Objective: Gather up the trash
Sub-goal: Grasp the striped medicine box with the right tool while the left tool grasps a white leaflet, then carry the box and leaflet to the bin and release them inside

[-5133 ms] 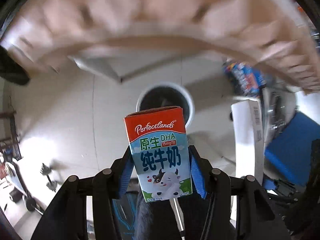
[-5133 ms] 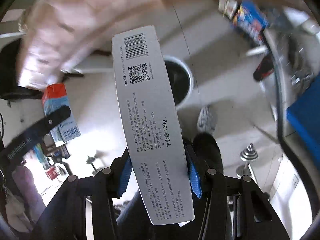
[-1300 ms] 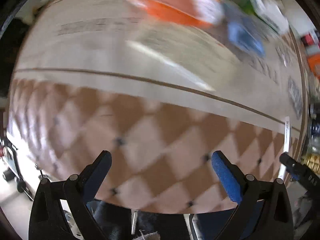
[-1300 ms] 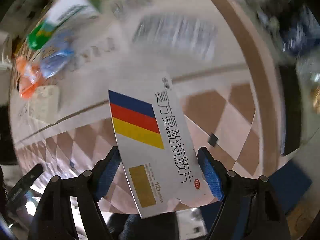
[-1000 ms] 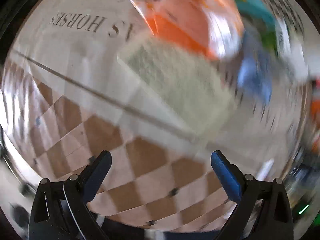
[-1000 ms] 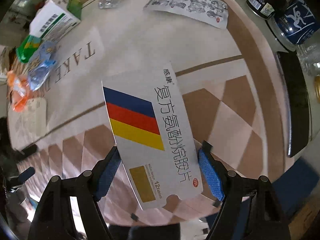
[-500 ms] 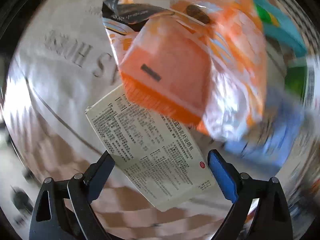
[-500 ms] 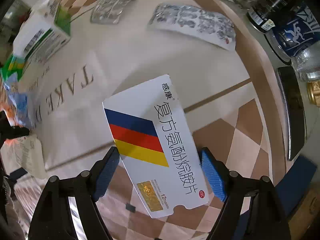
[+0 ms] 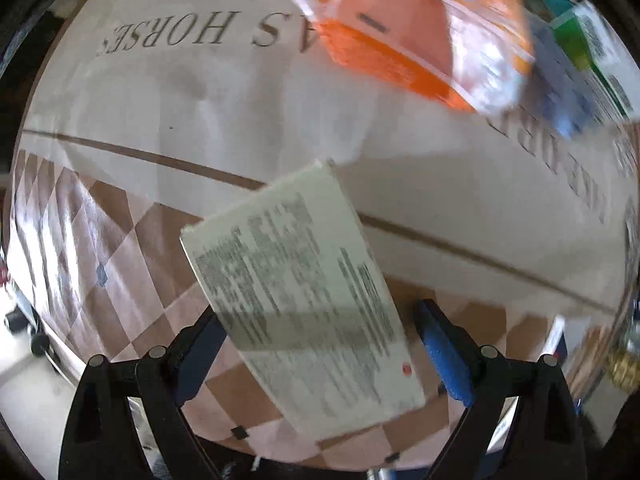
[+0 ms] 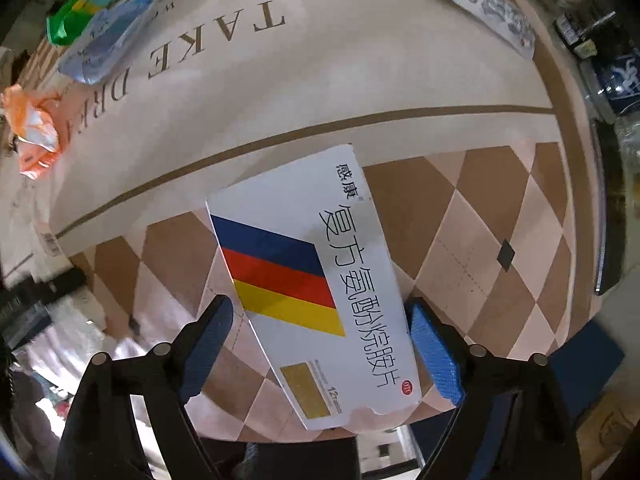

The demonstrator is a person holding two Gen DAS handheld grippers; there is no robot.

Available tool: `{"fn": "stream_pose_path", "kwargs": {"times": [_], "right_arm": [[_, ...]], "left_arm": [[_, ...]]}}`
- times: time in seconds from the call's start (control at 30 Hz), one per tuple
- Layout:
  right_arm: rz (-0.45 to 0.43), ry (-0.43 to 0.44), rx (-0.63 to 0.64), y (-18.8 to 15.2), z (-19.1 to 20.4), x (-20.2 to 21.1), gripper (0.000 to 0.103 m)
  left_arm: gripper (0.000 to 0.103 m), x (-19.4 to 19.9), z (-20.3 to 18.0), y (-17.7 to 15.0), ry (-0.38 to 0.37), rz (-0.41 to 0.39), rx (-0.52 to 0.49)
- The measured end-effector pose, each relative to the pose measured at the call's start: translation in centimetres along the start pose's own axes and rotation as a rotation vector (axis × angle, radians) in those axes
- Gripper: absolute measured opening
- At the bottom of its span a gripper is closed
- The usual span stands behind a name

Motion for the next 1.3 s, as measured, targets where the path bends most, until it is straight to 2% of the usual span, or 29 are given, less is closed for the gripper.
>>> {"fn": "stream_pose_path", "kwargs": {"times": [0.03,0.1,0.2,0.33,0.47,0.57,0.7,0.77,0.83,0.9,1.03,1.13,1.2,1.3], "right_arm": [[-0.010,0.002,-0.014,-0.2,0.1,-0.1,0.090],[-0.024,0.001,-0.010,-0.5,0.6,-0.1,0.089],[-0.040,0.004,0.012,-1.4,1.2,0.3,0.081],[-0.052,0.019,0.011,-3.2,1.3,1.3,0.080],[-0.099,0.056,0.002,-6.1,2.7,2.9,0.080],[-0.140,0.079,0.012,-8.9,4.7,4.5,0.080],[-0.192,0.131,0.020,-14.0,8.5,7.4,0.080],[-0.205,0.167,0.008,-17.8,10.1,8.4,0.080],[-0.206,0.189,-0.003,-20.2,9.0,9.2,0.080],[-0.204,0.212,-0.018,-23.9,8.9,9.7,0.080],[-0.153,0.239,-0.056,-31.0,11.0,7.8,0.080],[-0.072,0.234,-0.066,-35.1,13.0,3.6,0.080],[-0.020,0.236,-0.083,-36.9,13.6,0.4,0.080],[0.053,0.255,-0.111,-40.1,13.3,-3.9,0.080]], "left_arm": [[0.090,-0.3,-0.3,0.4,-0.001,-0.014,0.030],[0.077,0.2,0.3,0.5,0.002,-0.050,0.062],[0.076,0.9,-0.5,0.4,0.030,-0.082,-0.044],[0.076,3.1,-1.4,-0.1,0.092,-0.145,-0.183],[0.076,5.6,-0.1,-1.3,0.115,-0.210,-0.282],[0.076,7.8,3.4,-3.0,0.108,-0.263,-0.335],[0.076,9.8,7.4,-7.9,0.101,-0.326,-0.404],[0.076,11.2,9.5,-10.5,0.082,-0.357,-0.436],[0.076,12.7,10.3,-14.5,0.070,-0.379,-0.459],[0.076,12.6,13.5,-18.2,0.047,-0.389,-0.478],[0.076,11.5,17.0,-22.1,0.028,-0.353,-0.500],[0.076,9.1,20.0,-24.8,0.014,-0.279,-0.489],[0.076,6.4,21.5,-26.0,-0.002,-0.218,-0.477],[0.076,0.1,23.9,-26.8,-0.020,-0.108,-0.428]]}}
Point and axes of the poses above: each gripper's, at about its wrist camera, not at the fingertips, and x roughly against the way its jaws point, z to its left, y to its top, the point moved 3 cm from there along -x, roughly the way its jaws point, and after that the axes turned 5 degrees about -y, right-handed, at the moved point
